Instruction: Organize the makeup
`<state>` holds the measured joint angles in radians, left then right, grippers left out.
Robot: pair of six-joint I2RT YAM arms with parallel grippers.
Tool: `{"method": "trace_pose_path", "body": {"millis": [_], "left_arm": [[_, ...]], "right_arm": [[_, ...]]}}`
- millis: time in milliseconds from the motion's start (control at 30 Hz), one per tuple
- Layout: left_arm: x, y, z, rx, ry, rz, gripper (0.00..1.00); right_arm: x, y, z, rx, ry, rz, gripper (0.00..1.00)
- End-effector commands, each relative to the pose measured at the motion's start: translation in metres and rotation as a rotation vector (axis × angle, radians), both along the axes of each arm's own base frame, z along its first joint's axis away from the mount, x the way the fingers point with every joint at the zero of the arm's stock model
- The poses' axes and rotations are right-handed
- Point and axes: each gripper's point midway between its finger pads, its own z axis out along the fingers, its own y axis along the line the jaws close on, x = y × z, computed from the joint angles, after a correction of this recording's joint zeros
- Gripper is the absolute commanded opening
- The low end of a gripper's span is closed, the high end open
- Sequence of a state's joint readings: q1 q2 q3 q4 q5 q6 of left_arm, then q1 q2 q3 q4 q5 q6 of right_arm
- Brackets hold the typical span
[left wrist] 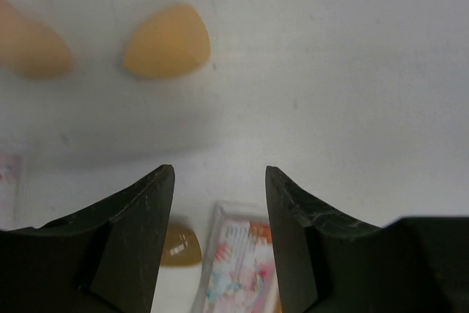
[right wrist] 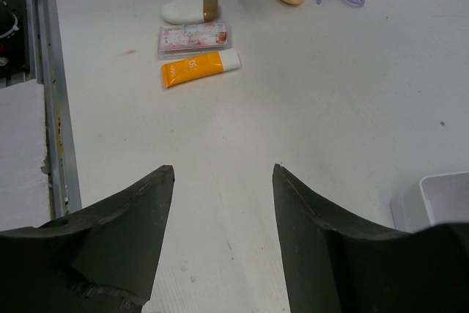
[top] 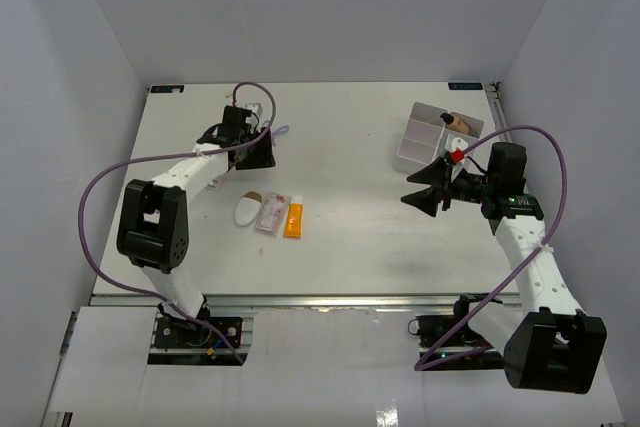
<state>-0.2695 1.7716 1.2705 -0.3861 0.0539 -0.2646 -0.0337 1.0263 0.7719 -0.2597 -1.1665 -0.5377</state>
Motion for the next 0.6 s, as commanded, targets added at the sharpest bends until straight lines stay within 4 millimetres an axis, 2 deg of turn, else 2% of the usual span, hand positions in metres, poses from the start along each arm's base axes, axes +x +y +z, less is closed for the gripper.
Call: {"method": "trace_pose_path", "body": {"millis": [0,67,233,467,567], "left_arm": [[-0.065,-0.036,0.039,-0.211,0.040,-0.122,0.68],[-0.088,-0.050,0.043,-0.262,0.064,-0.170,0.75],[-0.124,-0.079,0.039,-0.305,0.117,-0.249,0.81],[-0.143,-0.097,0.001,-0.180,0.173,-0.256,0.73],[-0.145,-0.096,-0.012,-0.097,0.163,-0.224,0.72]], "right_arm": [[0.003,-0.002,0.007,0.001,-0.041,-0.006,0.63],[0.004,-0.003,0.006,0.000,-0.036,-0.010,0.63],[0.006,-0.005,0.004,-0.002,-0.027,-0.022,0.63],[0.008,-0.010,0.003,0.008,-0.014,-0.036,0.63],[0.008,-0.011,0.003,0.012,-0.011,-0.037,0.63]]}}
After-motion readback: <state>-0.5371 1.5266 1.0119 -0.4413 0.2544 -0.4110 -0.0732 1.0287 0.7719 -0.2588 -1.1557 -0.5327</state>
